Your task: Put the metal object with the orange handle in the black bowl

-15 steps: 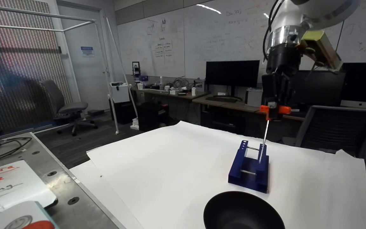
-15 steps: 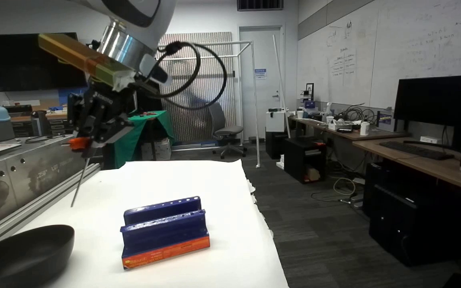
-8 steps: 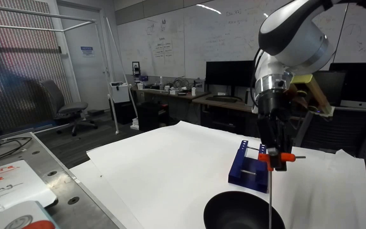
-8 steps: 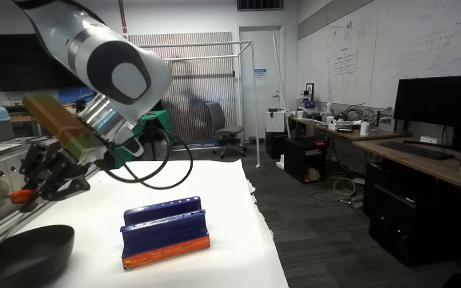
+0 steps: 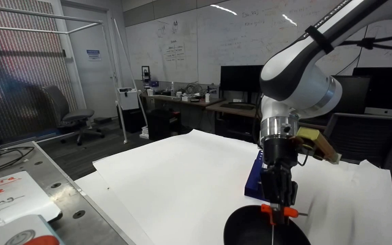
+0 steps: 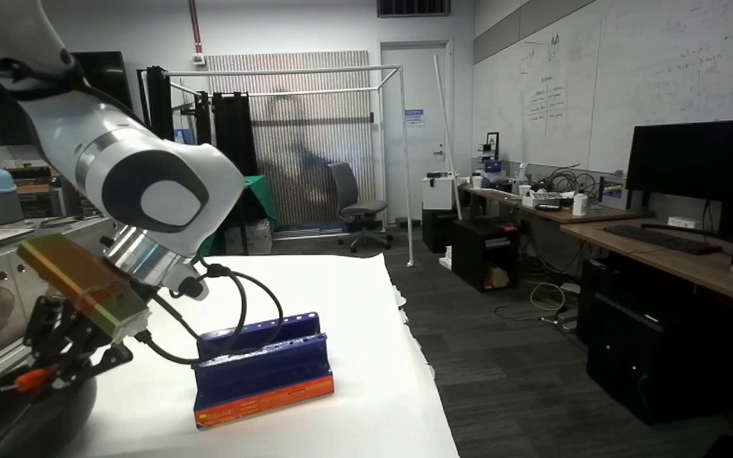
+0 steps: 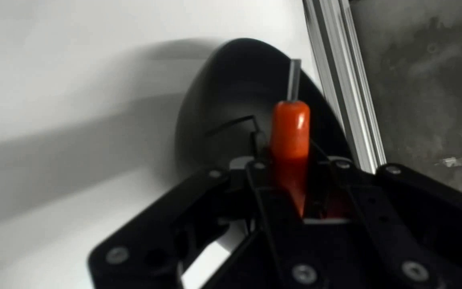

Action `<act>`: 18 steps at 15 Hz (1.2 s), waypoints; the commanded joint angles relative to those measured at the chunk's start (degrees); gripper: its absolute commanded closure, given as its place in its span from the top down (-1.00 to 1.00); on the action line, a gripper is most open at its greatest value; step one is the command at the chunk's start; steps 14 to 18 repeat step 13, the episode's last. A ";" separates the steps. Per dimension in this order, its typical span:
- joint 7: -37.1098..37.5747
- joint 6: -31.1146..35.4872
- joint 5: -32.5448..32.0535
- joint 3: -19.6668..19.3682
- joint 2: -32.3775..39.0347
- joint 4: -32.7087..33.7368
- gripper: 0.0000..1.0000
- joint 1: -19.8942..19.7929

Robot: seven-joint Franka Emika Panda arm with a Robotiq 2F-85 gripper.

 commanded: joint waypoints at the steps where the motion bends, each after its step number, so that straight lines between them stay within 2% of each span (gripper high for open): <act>1: -1.09 4.45 0.75 1.10 2.09 0.31 -0.07 0.41; 5: -0.97 7.21 0.56 1.45 -0.08 0.44 0.53 -0.14; 8: 0.25 6.17 -0.21 1.07 -3.61 1.08 0.97 -0.54; 13: 0.90 9.13 -2.22 0.15 -14.84 -0.23 1.00 -0.34; 18: 0.90 9.13 -2.22 0.15 -14.84 -0.23 1.00 -0.34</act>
